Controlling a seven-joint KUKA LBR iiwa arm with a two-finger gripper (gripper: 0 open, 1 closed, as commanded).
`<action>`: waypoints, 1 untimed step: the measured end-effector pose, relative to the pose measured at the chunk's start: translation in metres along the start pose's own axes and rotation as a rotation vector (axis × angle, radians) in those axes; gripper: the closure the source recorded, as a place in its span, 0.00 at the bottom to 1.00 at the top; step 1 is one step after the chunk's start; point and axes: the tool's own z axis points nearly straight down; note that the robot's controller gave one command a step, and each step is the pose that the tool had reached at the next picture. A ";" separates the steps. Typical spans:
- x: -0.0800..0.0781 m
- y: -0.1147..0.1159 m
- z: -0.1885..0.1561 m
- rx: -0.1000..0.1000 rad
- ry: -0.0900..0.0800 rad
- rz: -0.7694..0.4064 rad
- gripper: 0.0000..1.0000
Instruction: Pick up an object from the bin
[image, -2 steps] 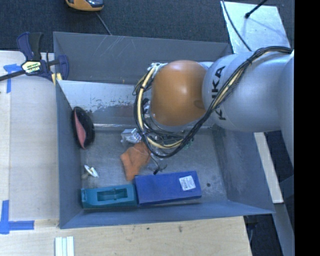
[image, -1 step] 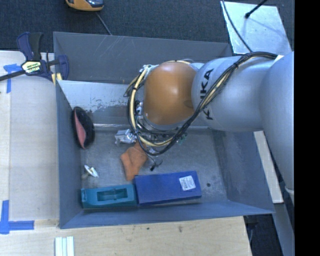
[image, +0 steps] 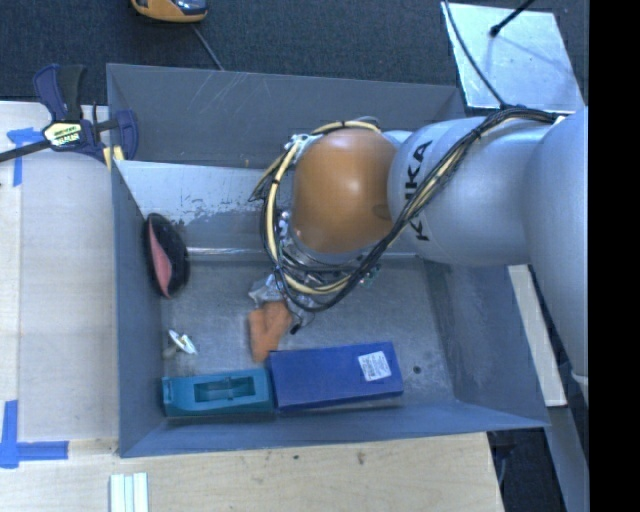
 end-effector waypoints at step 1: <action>0.000 0.000 0.000 0.000 0.000 0.000 1.00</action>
Offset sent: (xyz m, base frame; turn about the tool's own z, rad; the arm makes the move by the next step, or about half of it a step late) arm -0.0001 0.0002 0.0799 0.0000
